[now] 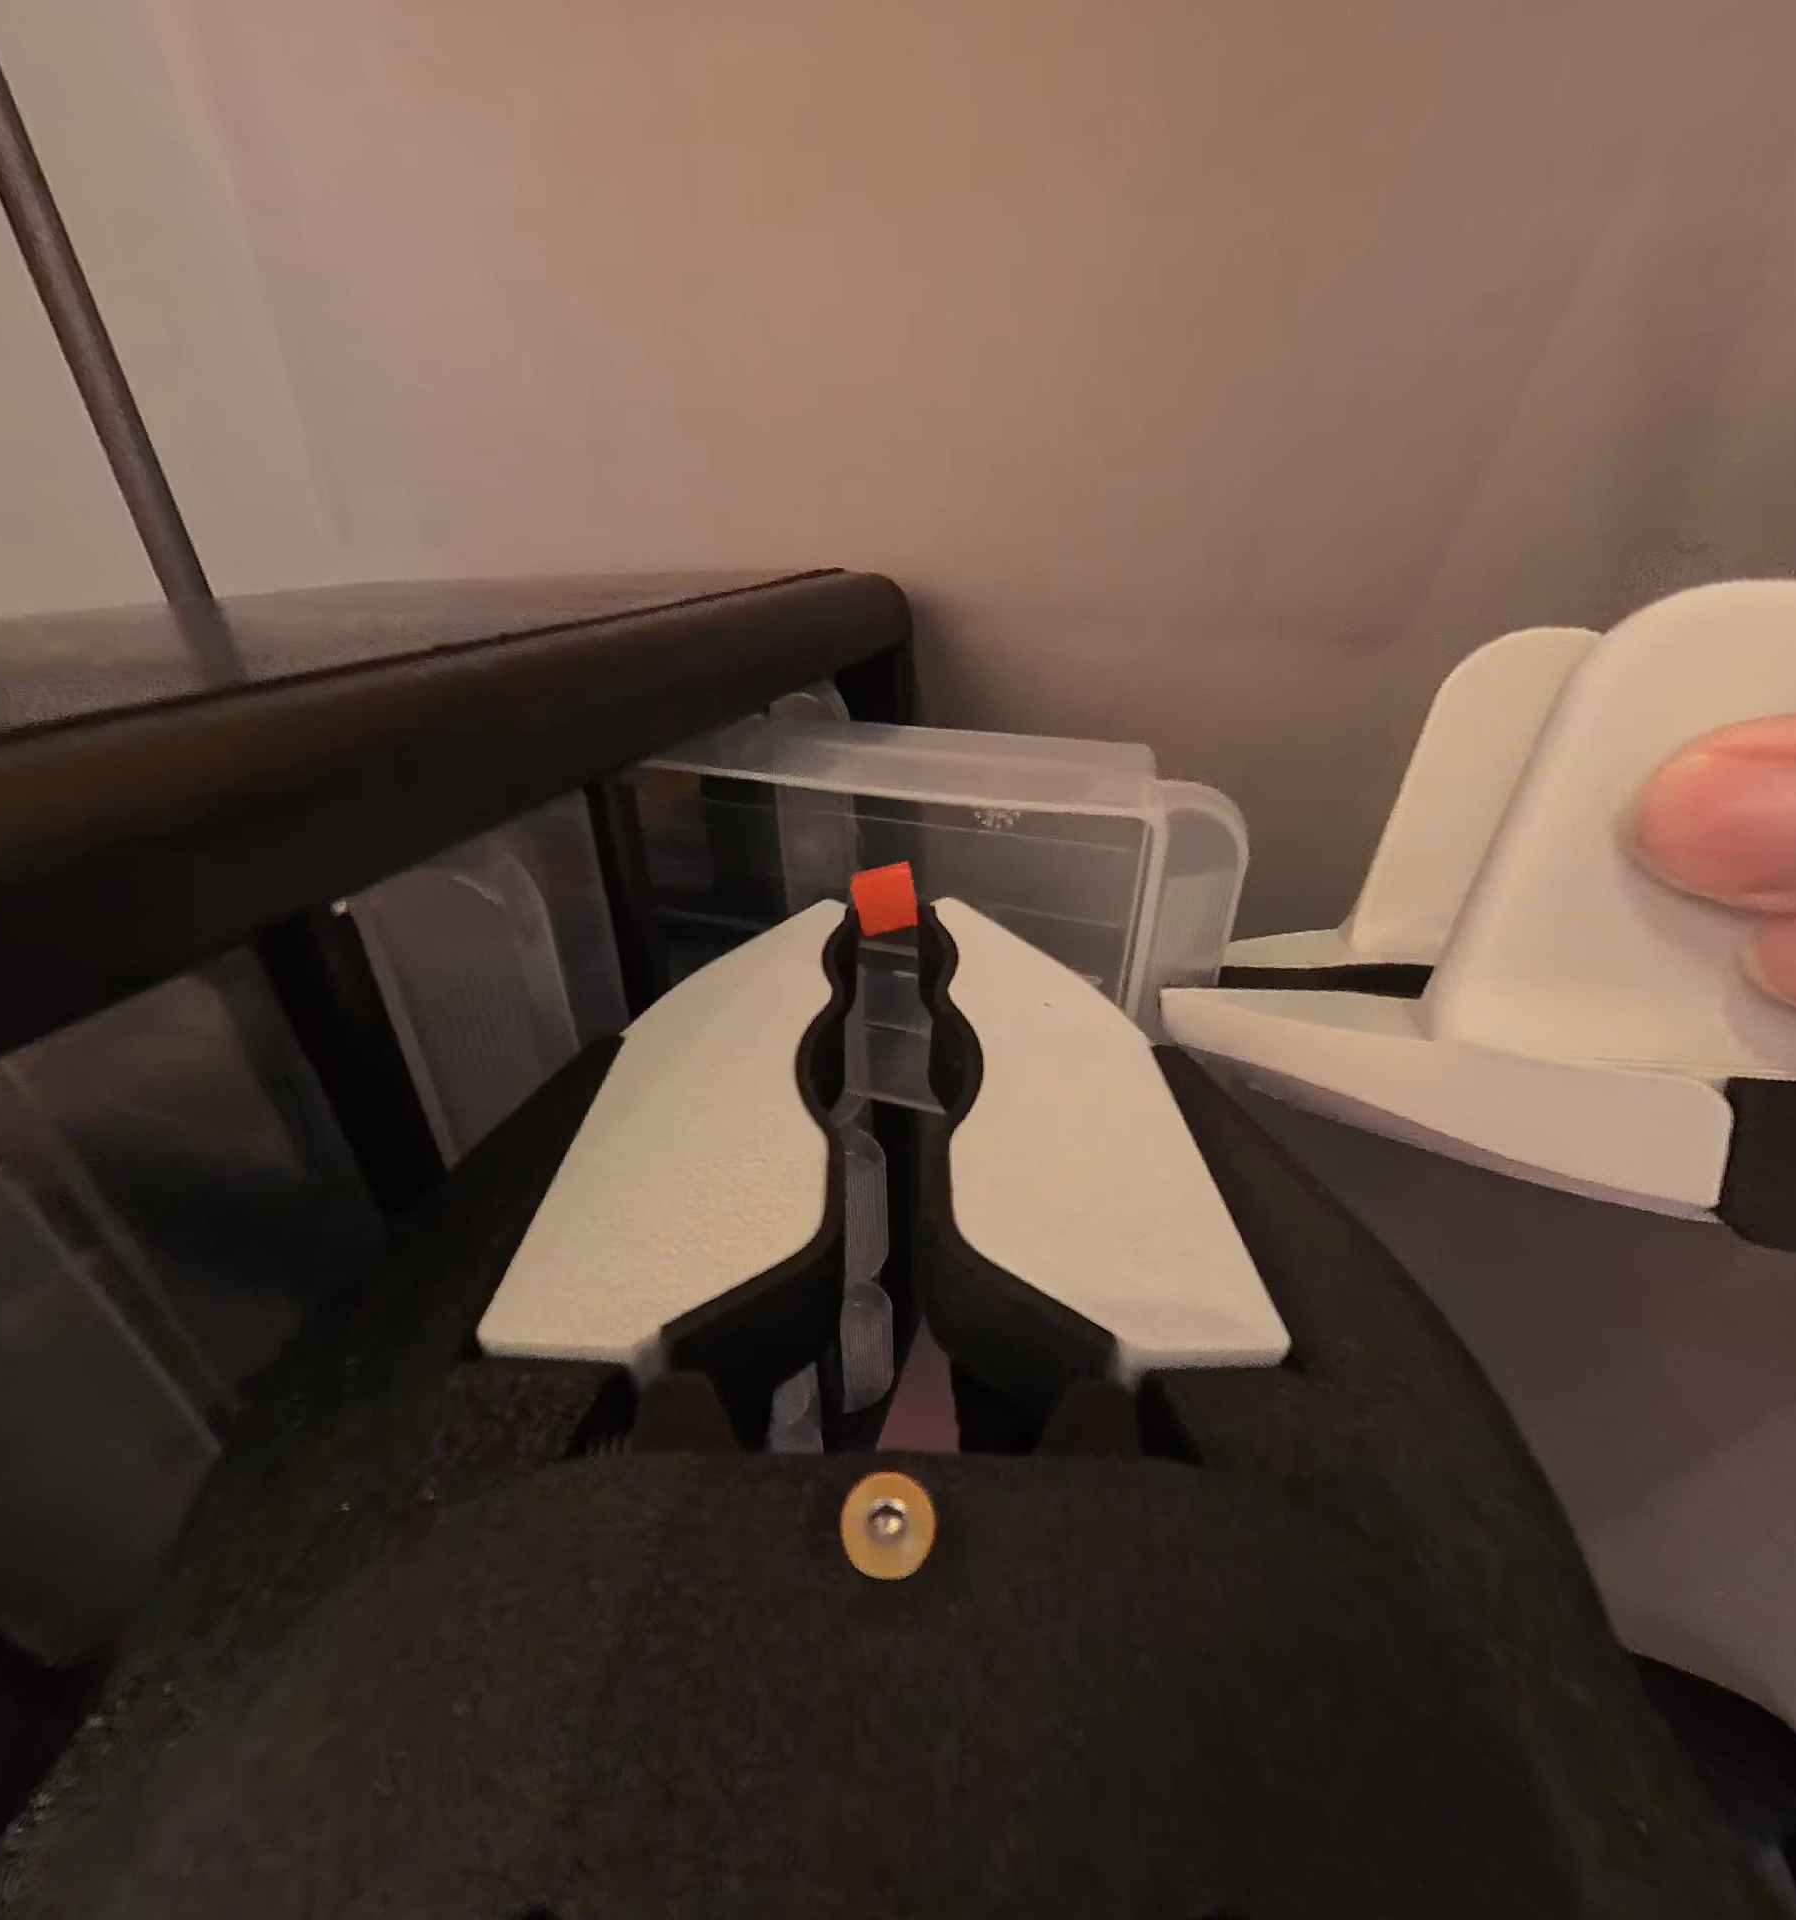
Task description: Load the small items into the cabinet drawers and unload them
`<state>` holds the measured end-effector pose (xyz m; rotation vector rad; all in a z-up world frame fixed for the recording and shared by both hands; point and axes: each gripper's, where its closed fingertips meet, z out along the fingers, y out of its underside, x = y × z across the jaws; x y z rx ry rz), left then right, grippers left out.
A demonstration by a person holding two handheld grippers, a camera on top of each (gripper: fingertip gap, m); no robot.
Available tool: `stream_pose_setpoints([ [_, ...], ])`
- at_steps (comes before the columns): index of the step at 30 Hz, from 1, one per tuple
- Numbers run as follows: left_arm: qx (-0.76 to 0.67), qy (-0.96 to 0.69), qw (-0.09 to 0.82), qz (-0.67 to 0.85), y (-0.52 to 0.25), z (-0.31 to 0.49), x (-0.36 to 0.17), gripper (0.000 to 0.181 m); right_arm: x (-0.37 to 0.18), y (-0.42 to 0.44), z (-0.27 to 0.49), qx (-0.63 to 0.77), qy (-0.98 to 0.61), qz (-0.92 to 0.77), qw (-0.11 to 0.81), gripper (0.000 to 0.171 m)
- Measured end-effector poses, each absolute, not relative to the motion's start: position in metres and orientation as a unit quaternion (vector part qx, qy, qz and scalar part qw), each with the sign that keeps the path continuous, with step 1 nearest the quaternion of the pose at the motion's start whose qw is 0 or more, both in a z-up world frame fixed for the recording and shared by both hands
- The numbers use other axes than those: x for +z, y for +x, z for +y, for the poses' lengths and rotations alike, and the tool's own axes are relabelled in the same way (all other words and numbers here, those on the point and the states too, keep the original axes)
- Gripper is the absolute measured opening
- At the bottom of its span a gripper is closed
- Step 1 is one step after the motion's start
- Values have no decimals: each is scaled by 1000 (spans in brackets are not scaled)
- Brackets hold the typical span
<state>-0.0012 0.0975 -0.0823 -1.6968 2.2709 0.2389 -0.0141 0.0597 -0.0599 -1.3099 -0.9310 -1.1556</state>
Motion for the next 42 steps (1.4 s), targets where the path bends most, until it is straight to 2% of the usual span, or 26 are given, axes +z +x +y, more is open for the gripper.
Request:
stream_pose_setpoints([
  [10,95,-577,84,807,-1,94,-88,10,-60,-14,60,-483,-554,-396,550,12],
  [28,145,-580,67,799,-1,99,-89,15,-60,-14,59,-476,-558,-395,554,12],
  [32,92,-599,110,788,7,92,-68,21,-61,-13,60,-475,-559,-394,554,12],
  [33,72,-603,116,786,6,85,-60,15,-60,-13,60,-474,-559,-394,555,12],
  [35,41,-610,151,777,5,77,-42,19,-60,-13,60,-474,-558,-394,556,12],
  [38,-35,-605,181,775,1,54,-19,16,-60,-14,60,-475,-557,-392,557,12],
  [42,-71,-597,312,736,-18,56,25,16,-60,-13,62,-480,-555,-391,556,12],
])
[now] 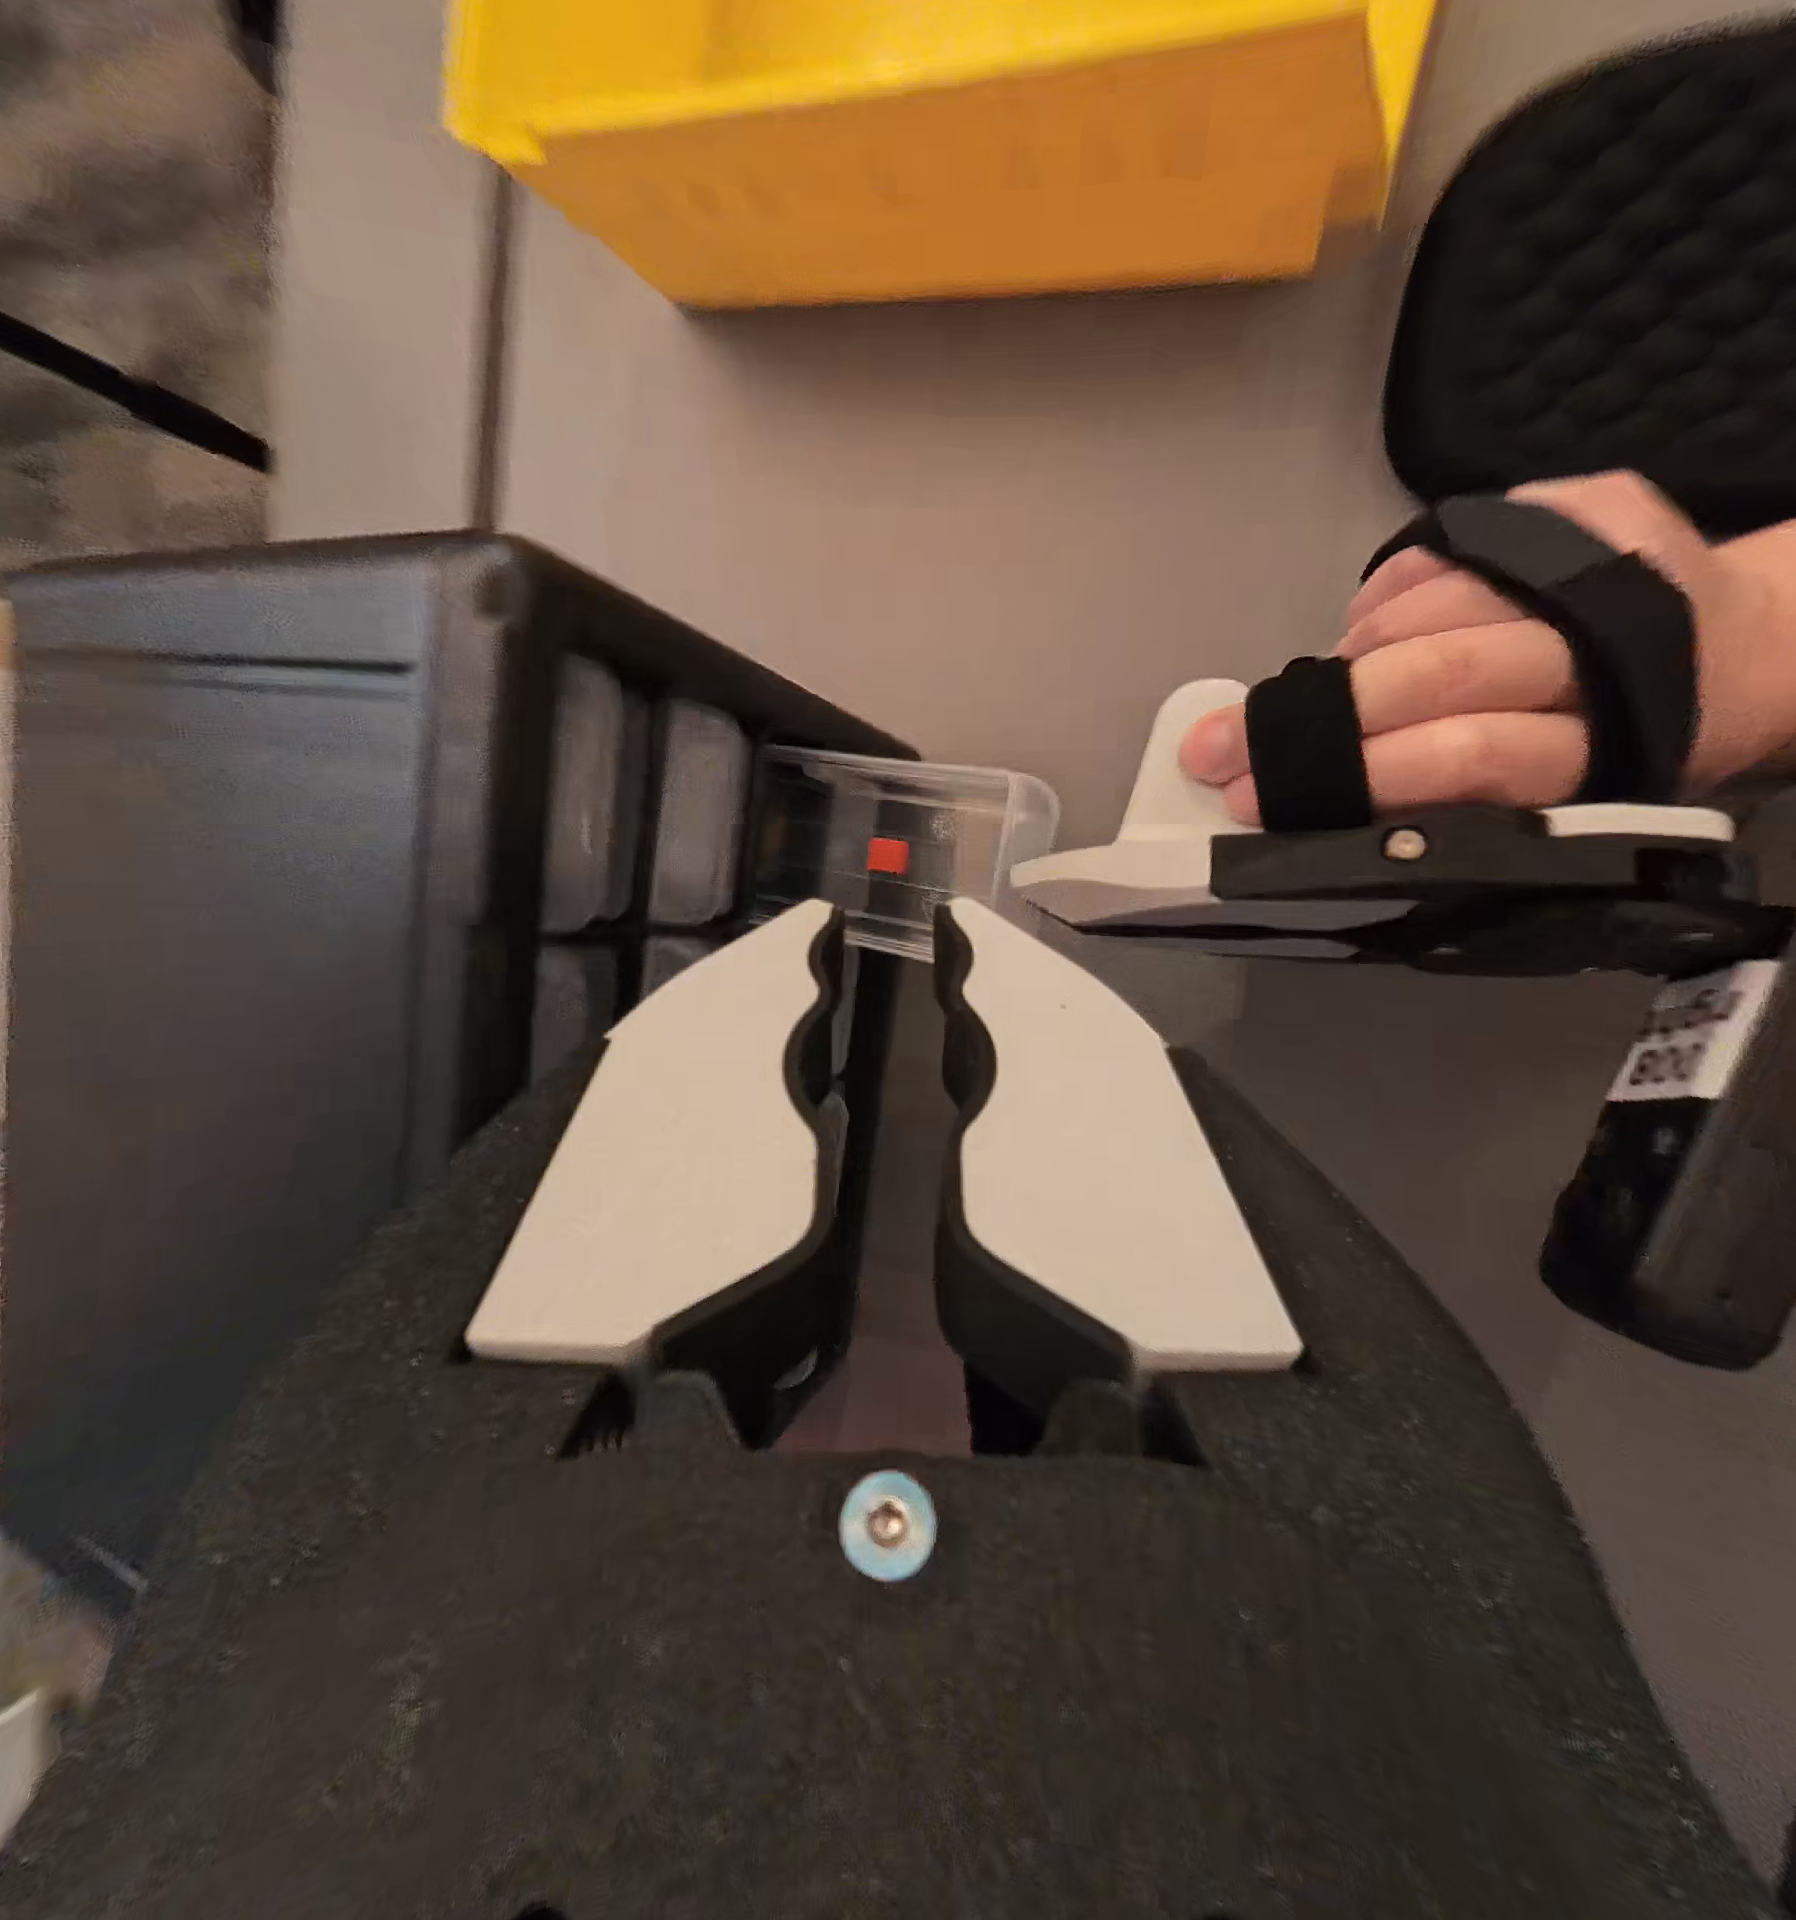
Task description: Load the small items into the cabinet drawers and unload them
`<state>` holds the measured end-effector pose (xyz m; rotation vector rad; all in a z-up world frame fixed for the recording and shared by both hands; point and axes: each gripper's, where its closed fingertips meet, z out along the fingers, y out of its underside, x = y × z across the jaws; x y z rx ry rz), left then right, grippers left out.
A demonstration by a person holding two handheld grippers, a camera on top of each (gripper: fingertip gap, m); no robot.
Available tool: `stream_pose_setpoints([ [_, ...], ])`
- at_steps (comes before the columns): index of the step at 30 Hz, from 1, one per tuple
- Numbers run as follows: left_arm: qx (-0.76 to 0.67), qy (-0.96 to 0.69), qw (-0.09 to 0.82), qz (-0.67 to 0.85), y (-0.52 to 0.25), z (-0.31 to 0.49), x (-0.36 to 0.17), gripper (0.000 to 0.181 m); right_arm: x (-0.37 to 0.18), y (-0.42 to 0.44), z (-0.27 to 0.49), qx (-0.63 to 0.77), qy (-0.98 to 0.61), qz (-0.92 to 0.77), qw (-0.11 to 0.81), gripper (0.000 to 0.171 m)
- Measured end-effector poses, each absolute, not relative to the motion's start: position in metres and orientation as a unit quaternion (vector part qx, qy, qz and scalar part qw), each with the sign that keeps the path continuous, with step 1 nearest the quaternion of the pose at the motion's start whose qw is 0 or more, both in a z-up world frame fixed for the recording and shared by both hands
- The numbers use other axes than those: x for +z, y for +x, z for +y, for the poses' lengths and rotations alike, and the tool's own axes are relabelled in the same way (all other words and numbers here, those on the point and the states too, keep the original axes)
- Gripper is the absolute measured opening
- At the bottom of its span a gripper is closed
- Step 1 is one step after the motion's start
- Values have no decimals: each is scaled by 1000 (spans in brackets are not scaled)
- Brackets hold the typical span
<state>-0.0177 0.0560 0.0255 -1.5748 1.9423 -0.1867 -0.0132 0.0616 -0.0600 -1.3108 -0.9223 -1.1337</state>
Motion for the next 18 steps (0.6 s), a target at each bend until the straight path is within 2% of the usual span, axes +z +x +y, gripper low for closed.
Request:
stream_pose_setpoints([
  [5,-205,-574,459,646,-65,51,91,19,-59,-10,70,-483,-558,-380,557,12],
  [7,-221,-566,472,639,-89,51,97,3,-59,-9,74,-487,-560,-375,556,12],
  [12,-204,-588,505,598,-126,78,111,8,-59,-5,87,-495,-563,-368,550,12],
  [18,-312,-557,584,501,-161,87,161,5,-59,0,100,-503,-567,-364,541,13],
])
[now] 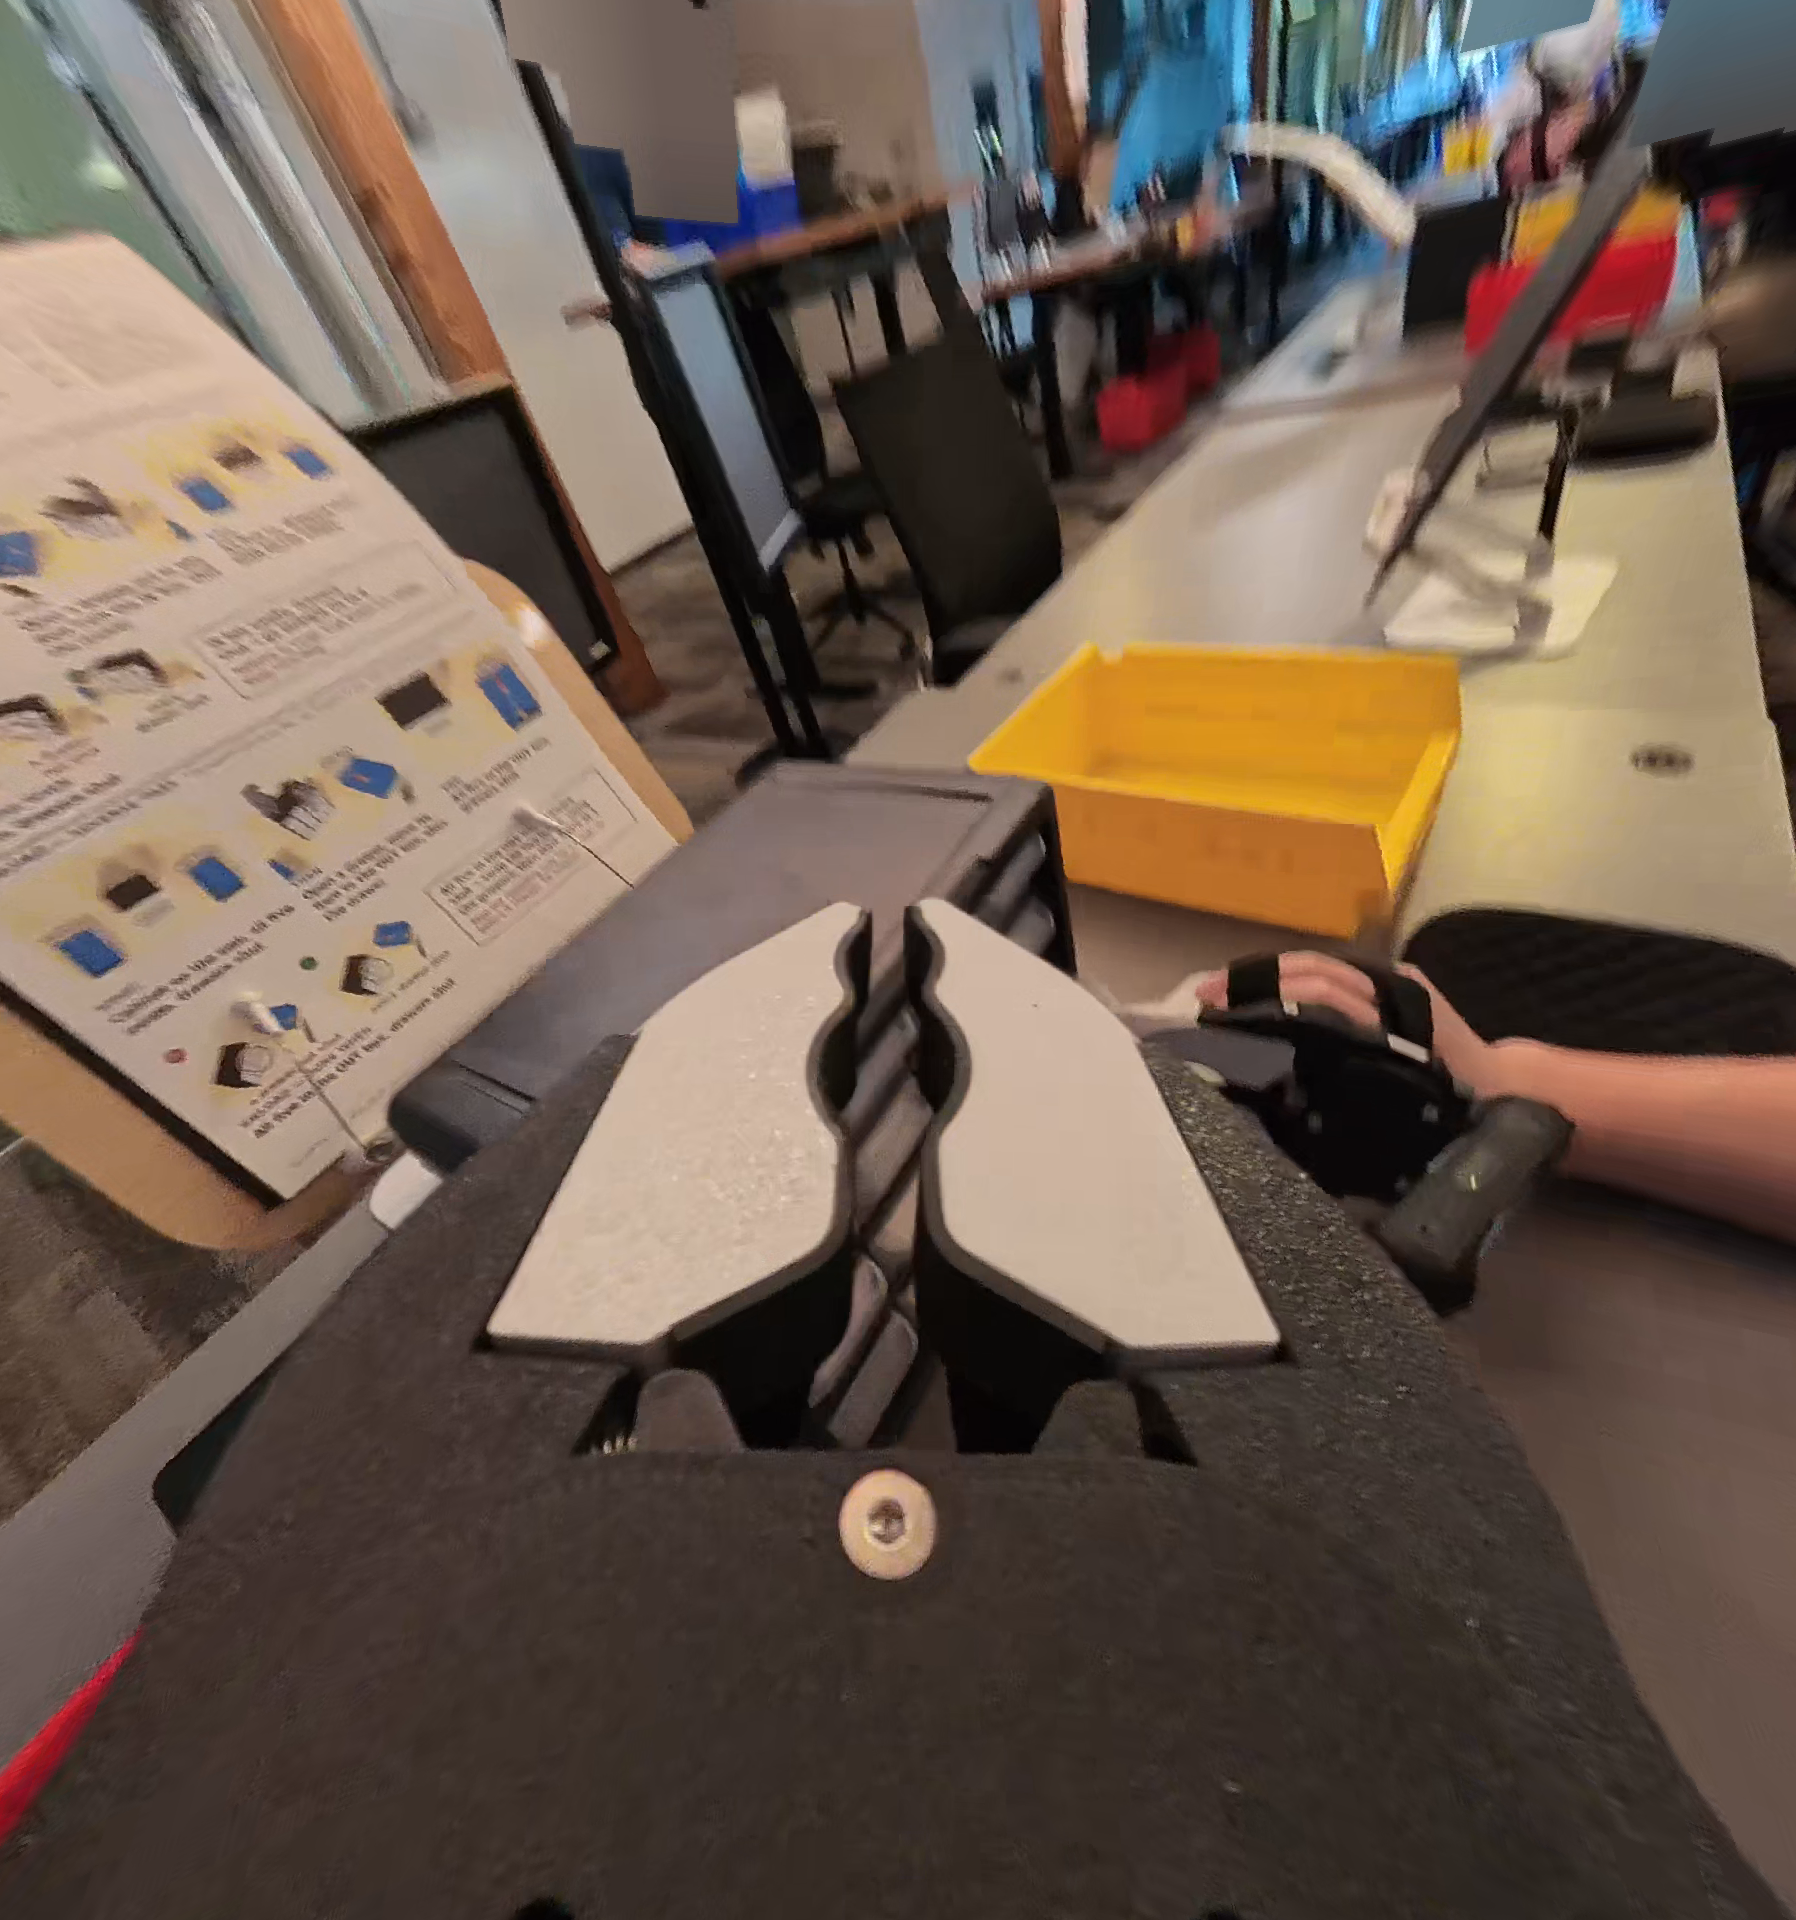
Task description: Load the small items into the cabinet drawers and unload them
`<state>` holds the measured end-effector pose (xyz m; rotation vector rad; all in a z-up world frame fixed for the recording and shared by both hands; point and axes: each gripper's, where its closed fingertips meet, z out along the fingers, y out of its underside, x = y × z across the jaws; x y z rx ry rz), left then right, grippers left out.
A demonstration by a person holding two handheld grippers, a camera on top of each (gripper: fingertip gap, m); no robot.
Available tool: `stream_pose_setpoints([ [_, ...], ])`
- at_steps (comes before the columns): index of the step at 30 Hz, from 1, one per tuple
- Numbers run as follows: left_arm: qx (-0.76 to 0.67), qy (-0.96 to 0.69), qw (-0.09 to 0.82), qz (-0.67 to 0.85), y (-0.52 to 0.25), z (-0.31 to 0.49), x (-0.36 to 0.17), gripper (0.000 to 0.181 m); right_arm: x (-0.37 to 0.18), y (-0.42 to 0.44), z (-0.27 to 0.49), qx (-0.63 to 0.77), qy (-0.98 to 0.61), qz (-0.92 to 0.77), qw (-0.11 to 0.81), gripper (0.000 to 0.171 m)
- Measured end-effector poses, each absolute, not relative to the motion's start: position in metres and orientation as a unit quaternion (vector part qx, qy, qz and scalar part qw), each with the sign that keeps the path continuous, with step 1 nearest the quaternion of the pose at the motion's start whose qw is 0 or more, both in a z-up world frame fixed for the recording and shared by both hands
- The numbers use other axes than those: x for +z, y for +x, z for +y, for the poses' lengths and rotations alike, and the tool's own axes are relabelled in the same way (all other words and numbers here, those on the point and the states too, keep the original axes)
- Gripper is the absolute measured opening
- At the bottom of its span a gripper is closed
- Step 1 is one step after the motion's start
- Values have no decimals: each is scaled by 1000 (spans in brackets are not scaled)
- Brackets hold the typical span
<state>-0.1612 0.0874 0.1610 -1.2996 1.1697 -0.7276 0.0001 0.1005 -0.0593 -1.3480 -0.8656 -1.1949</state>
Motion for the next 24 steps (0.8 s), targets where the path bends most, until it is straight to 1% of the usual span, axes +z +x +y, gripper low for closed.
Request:
stream_pose_setpoints([
  [2,-322,-551,617,461,-176,95,173,1,-60,1,104,-509,-565,-366,537,14],
  [4,-309,-547,647,433,-189,102,180,3,-60,2,107,-511,-564,-365,535,15],
  [5,-297,-547,654,431,-193,105,181,8,-60,3,109,-512,-564,-366,535,15],
  [6,-290,-546,654,436,-196,104,180,13,-60,4,111,-514,-563,-366,533,15],
  [8,-298,-540,649,445,-197,101,178,17,-60,5,115,-517,-564,-365,531,15],
  [15,-334,-549,621,450,-201,101,172,14,-59,9,128,-518,-567,-359,530,15],
  [19,-337,-545,615,459,-201,98,171,10,-58,9,132,-518,-566,-358,532,15],
  [24,-335,-554,606,463,-198,99,166,10,-58,10,132,-516,-565,-358,535,15],
])
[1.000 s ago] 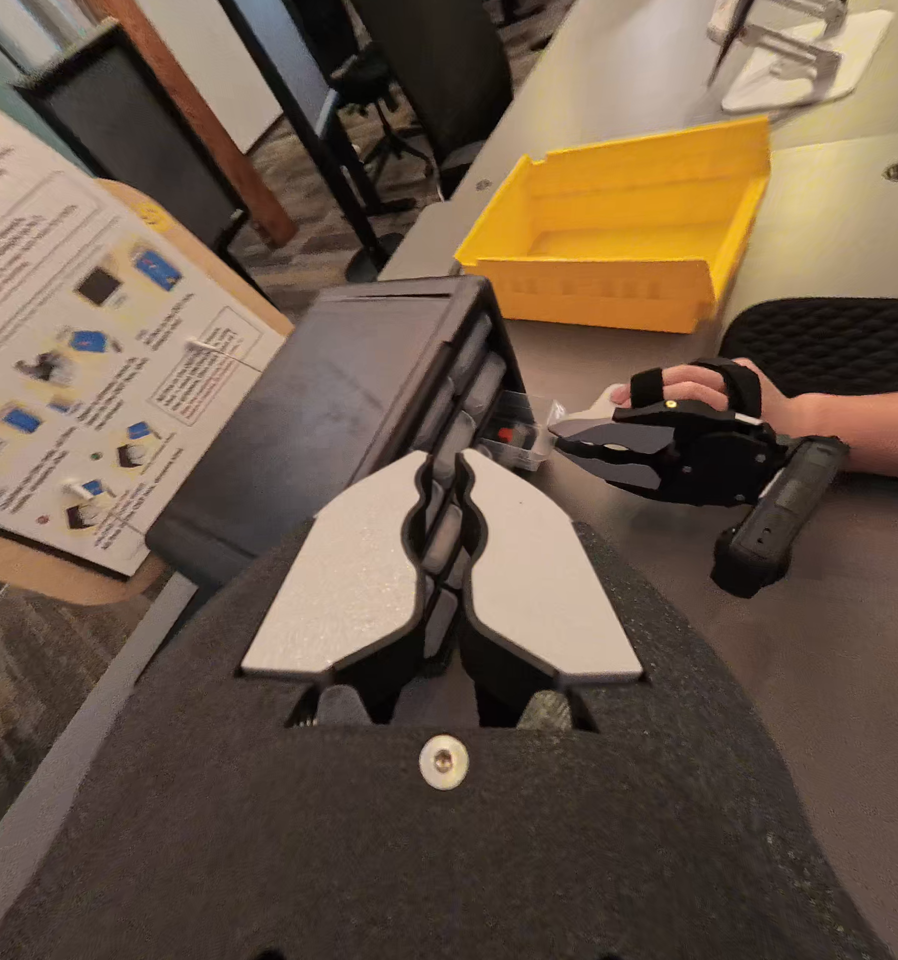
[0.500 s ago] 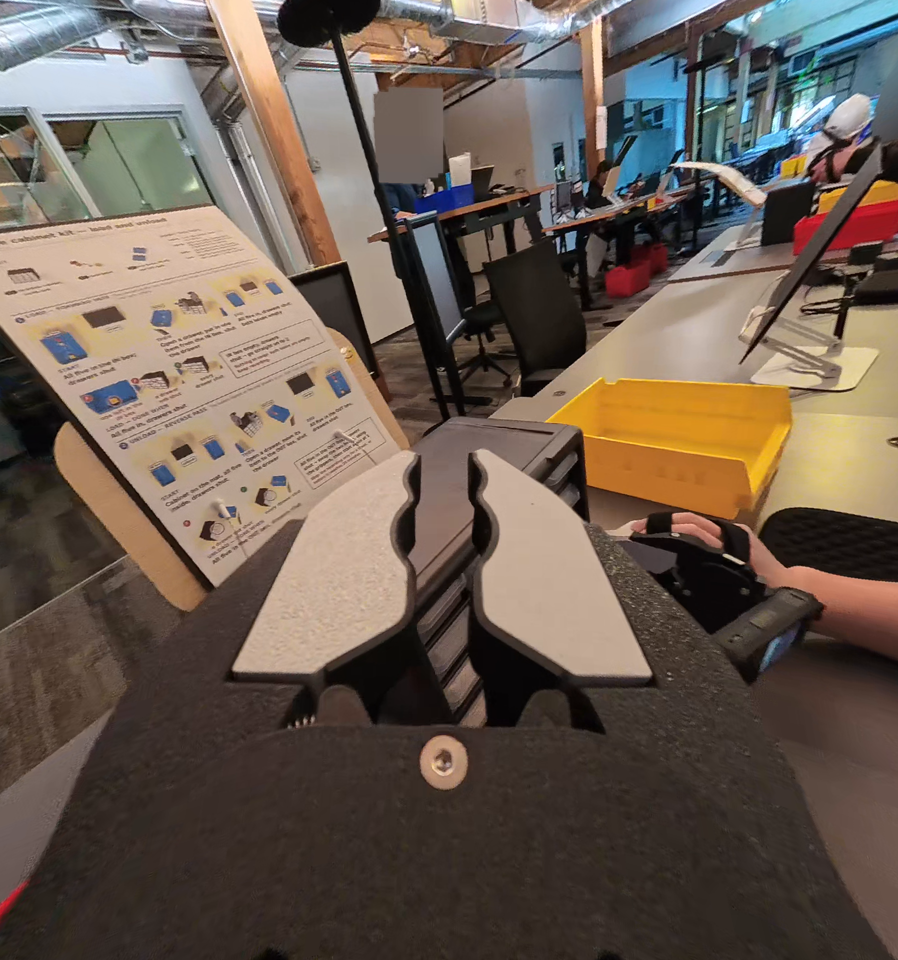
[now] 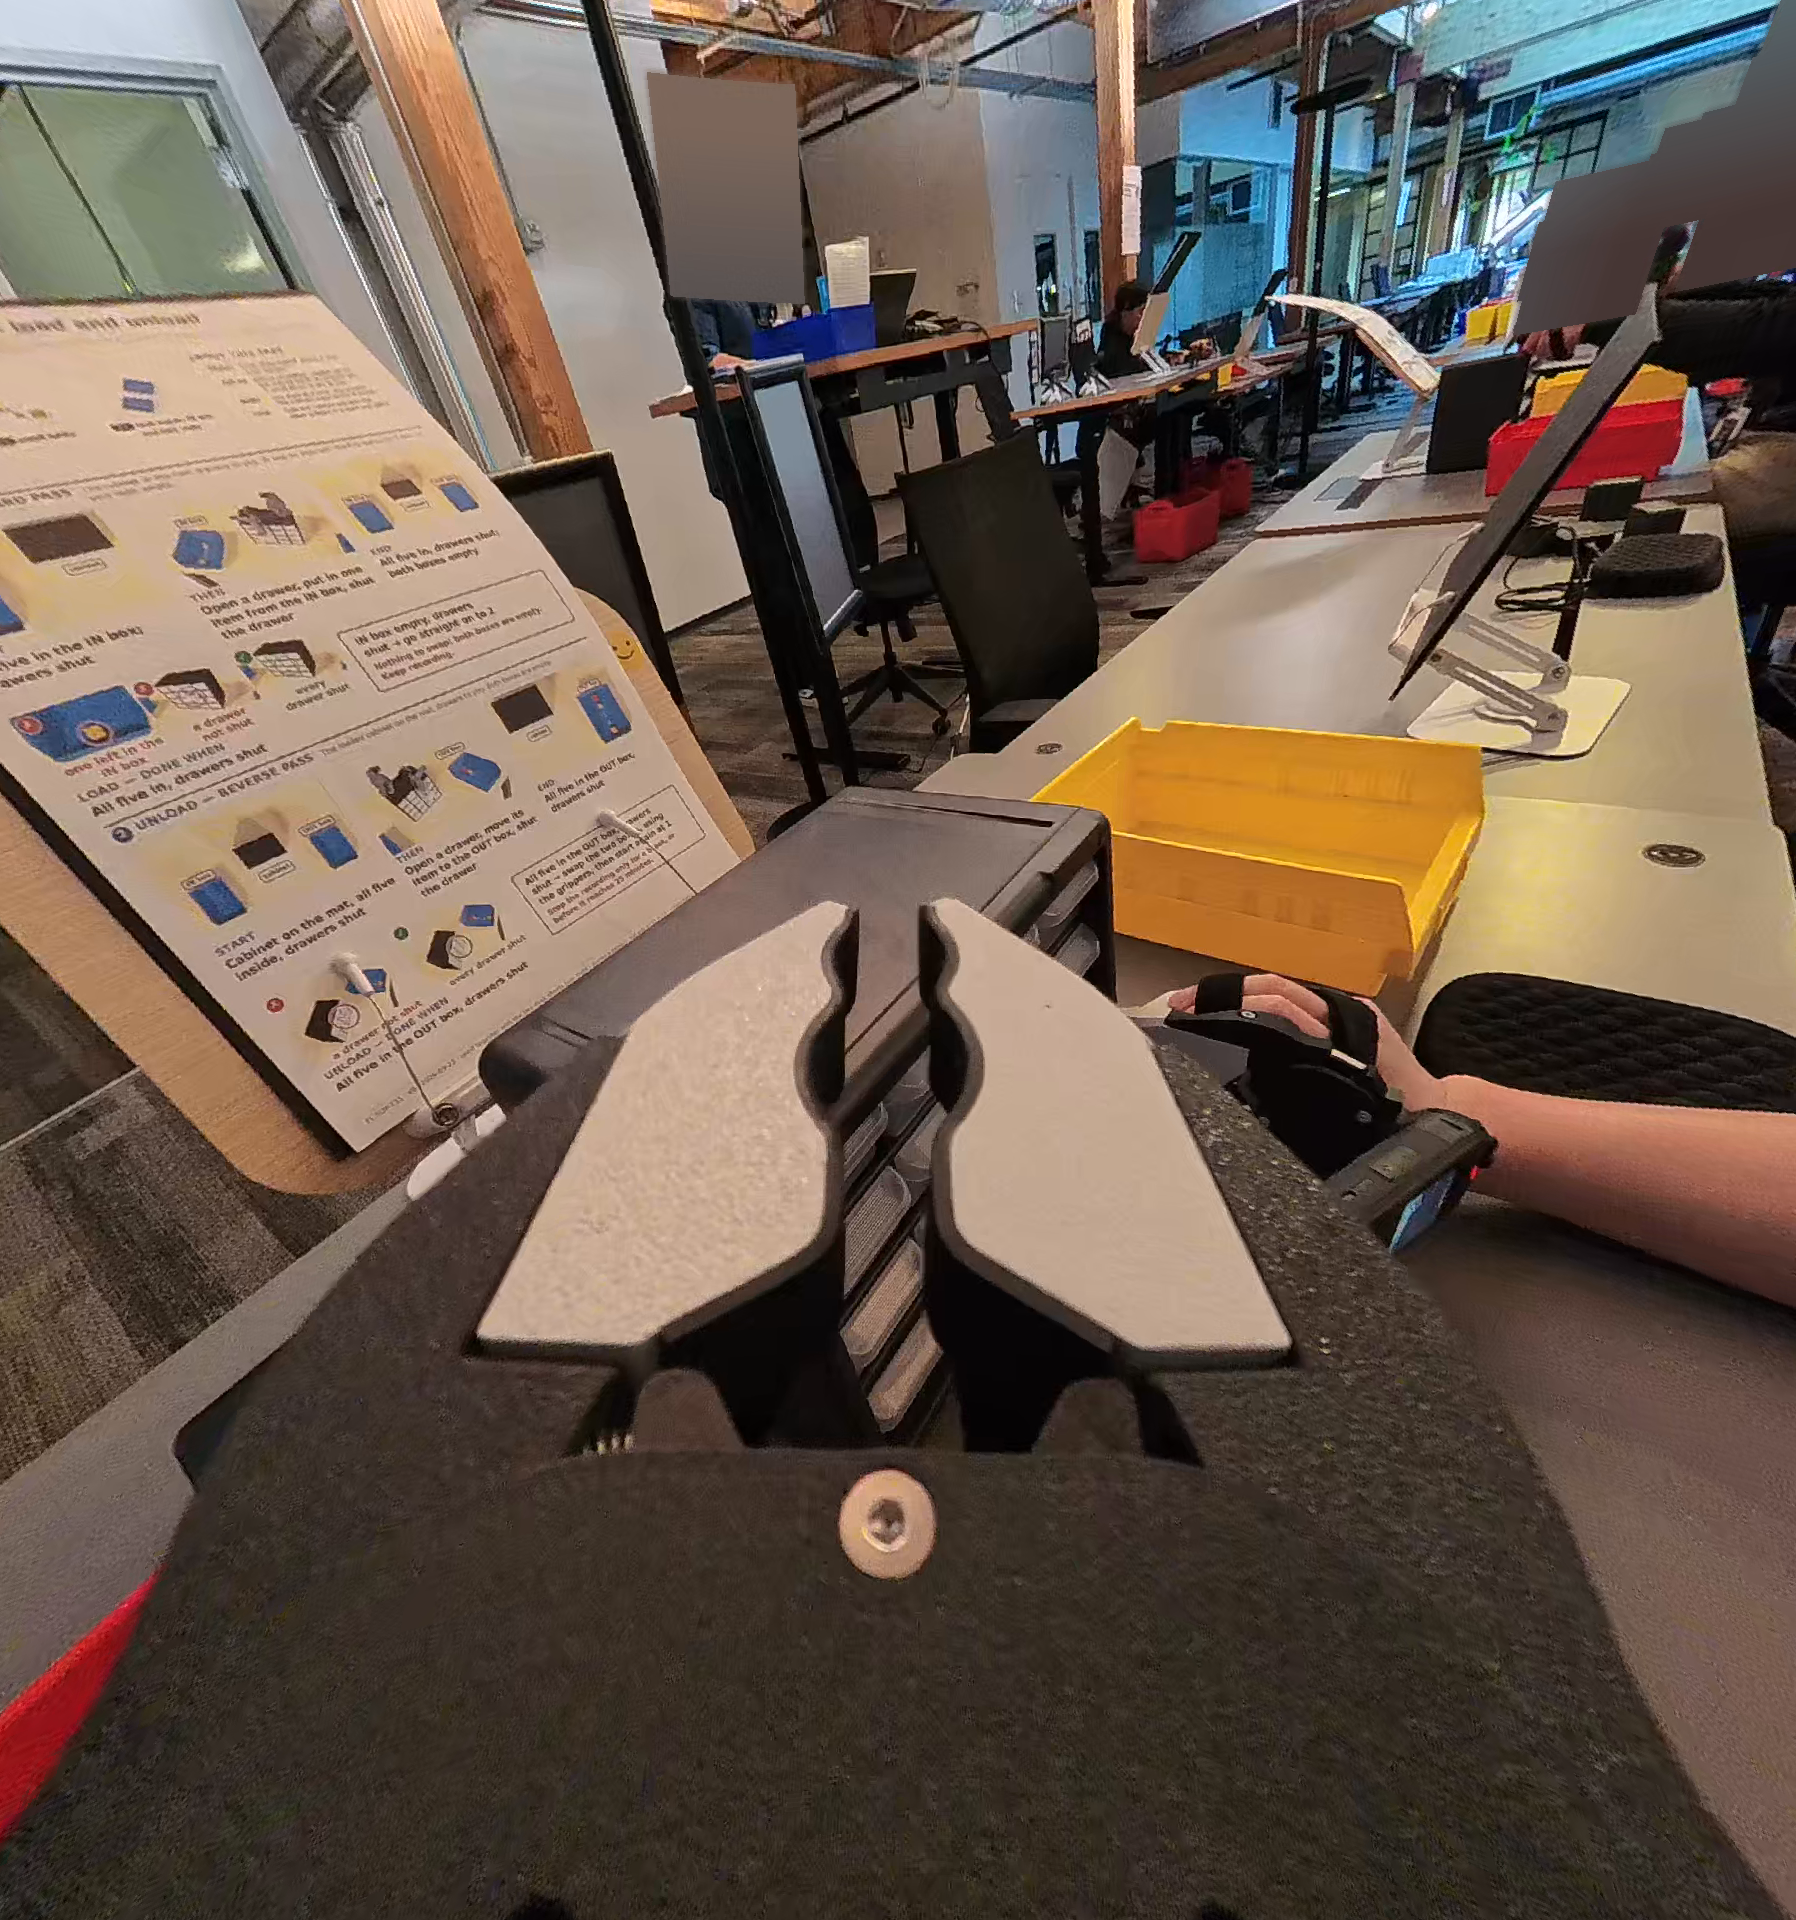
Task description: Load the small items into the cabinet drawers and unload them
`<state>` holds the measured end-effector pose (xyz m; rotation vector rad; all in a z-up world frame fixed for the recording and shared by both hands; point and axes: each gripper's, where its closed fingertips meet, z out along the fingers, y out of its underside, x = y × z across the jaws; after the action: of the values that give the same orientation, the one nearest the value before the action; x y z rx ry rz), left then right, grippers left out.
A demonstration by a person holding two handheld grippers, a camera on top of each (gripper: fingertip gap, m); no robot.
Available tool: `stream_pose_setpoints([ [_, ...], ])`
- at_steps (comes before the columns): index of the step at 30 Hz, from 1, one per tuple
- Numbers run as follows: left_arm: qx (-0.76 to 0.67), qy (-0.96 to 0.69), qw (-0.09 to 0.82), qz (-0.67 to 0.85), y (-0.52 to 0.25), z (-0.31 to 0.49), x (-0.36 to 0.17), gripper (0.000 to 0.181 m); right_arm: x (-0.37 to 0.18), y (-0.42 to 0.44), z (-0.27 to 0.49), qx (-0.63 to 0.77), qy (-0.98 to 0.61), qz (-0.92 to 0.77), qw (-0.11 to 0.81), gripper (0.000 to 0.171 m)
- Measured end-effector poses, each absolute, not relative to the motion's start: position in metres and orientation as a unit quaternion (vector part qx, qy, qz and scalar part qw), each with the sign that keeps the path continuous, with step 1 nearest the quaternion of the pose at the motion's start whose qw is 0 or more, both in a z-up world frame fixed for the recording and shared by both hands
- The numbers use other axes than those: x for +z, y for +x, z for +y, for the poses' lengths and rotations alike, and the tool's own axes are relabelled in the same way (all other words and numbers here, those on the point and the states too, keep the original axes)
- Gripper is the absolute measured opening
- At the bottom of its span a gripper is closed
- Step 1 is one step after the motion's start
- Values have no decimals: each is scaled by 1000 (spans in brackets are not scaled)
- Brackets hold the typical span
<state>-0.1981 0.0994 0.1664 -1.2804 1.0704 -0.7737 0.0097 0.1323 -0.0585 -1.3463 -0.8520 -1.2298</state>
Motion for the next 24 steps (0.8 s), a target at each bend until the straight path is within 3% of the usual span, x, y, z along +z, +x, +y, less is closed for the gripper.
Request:
stream_pose_setpoints([
  [7,-338,-567,588,468,-195,101,159,17,-48,3,124,-505,-548,-357,564,24],
  [24,-288,-588,599,461,-203,111,153,21,-22,-13,97,-416,-550,-313,653,24],
])
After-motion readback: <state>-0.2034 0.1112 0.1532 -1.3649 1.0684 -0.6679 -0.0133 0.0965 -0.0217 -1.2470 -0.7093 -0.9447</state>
